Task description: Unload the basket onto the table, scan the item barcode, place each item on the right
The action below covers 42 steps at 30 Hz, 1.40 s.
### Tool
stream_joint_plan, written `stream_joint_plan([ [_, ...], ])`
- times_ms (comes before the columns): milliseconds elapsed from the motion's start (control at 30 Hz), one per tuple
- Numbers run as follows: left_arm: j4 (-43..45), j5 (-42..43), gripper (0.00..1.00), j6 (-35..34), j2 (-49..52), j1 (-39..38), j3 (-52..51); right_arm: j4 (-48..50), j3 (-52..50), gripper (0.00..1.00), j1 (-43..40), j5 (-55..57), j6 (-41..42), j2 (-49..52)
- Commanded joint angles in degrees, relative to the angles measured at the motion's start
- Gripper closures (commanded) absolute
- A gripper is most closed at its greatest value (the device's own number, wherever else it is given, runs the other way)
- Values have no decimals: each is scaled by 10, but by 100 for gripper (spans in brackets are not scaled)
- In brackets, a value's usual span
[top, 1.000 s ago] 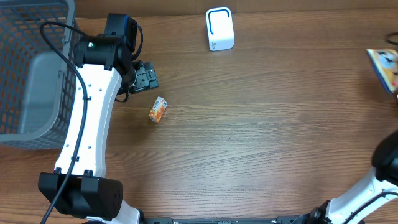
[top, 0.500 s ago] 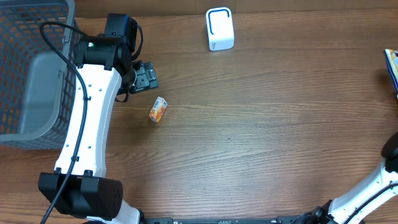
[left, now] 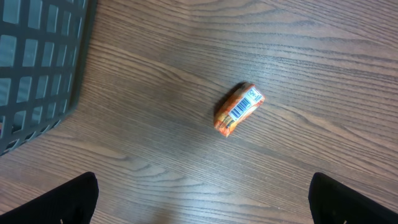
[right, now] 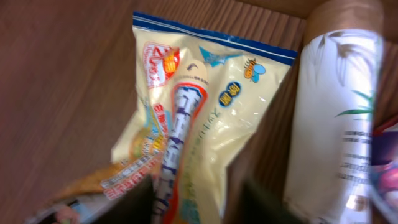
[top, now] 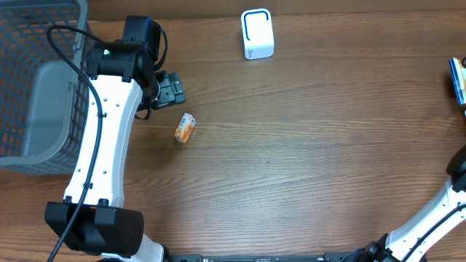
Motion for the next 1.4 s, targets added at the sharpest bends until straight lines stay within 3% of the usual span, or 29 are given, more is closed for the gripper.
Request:
stream_joint_plan([
  [0,1,0,0,6,3,0,5,-18,19,14,-5,30,-2,-37],
  [233,1,0,0,6,3,0,5,-41,28,1,-7,4,-2,-122],
  [300,1,1,0,6,3,0,5,-41,28,3,-7,-39,-2,-142],
  [333,0,0,0,6,3,0,5,-42,28,20,-7,-63,-2,-149],
  [367,1,0,0,6,3,0,5,-44,28,44,-7,-85,-2,-155],
  [400,1,0,0,6,3,0,5,-50,28,63,-7,-101,-2,-157],
  [467,1,0,0,6,3,0,5,-65,28,87,-7,-127,-1,-158],
  [600,1,0,0,6,3,0,5,-115,27,96,-6,-201,3,-158],
  [633,1,0,0,6,3,0,5,-125,27,96,-5,-248,3,-158],
  [733,1,0,0,6,3,0,5,-141,27,75,-5,-434,2,-159],
  [867,0,1,0,6,3,0,5,-160,27,60,4,-625,2,-159],
  [933,1,1,0,6,3,0,5,-196,27,39,22,-685,-2,-158],
  [1033,1,0,0,6,3,0,5,-247,27,0,51,-689,-7,-158],
  [1200,0,0,0,6,3,0,5,-318,27,0,135,-664,-77,-158],
  [1367,0,0,0,6,3,0,5,-327,27,0,226,-612,-78,-158],
])
